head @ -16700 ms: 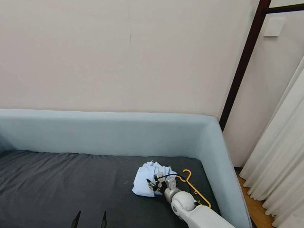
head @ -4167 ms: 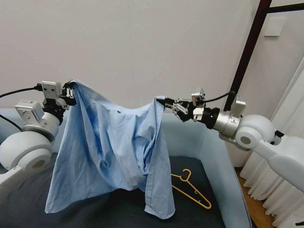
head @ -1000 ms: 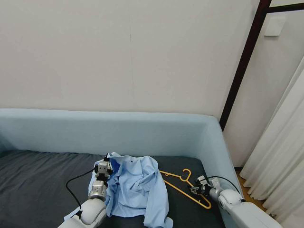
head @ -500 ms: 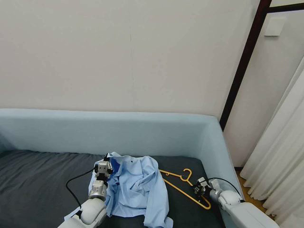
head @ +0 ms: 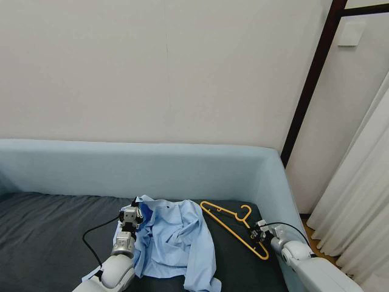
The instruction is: Pick up the clothes from the sofa and hang them on the clothes hanger.
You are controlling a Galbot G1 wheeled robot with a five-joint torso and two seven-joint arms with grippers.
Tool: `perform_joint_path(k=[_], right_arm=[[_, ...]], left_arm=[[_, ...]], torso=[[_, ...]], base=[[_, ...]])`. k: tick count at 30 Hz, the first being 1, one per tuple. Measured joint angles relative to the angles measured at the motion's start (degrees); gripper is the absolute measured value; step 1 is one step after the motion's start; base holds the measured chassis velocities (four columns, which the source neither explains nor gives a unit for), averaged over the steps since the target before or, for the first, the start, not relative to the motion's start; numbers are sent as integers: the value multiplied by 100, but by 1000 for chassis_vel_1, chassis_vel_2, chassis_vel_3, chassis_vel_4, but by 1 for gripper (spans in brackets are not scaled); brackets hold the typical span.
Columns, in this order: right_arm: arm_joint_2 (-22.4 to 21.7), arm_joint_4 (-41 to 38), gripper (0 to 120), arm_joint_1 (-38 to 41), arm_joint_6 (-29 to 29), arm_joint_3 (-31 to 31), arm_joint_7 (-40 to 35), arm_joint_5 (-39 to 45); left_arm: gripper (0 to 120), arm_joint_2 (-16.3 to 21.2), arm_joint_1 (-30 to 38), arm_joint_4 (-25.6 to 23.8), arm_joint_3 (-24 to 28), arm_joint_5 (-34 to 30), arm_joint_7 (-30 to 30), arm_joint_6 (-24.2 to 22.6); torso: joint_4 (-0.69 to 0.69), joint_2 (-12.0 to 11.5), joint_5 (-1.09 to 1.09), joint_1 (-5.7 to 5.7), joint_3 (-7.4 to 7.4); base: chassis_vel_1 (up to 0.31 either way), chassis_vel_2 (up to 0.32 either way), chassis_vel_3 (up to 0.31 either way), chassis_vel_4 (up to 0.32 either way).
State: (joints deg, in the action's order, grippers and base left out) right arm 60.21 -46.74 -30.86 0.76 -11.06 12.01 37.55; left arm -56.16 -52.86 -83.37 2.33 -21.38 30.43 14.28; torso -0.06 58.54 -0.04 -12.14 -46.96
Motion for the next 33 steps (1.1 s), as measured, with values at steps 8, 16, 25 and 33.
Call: perform_joint_path(k=[8,16,25,33], right_arm=[[-519,-1827,4,-521,-287,197,-449,-566],[-919,-2942,4,-1478,-1045,511,-1062,-2786],[-1074,-3804,4,-2475,-1477,730,-1474,-4471],[-770,-3992,4,-2314,-1369,193,-1646,-4760]], left_arm=[[0,78,-103,-147,-82,28,2,-3],[0,195,22,-373,21,-120,56,-175],[0,485,12,-836,136,-249,268,-538],[0,845,-243,-1535,122,-422,414,-857]], torso=[[2,0,1,0,0],[-1,0,0,0,1],[-2,1,-1,0,1],[1,1,-1,0,1]], base=[[0,0,0,0],[0,0,0,0],[0,0,0,0],[0,0,0,0]])
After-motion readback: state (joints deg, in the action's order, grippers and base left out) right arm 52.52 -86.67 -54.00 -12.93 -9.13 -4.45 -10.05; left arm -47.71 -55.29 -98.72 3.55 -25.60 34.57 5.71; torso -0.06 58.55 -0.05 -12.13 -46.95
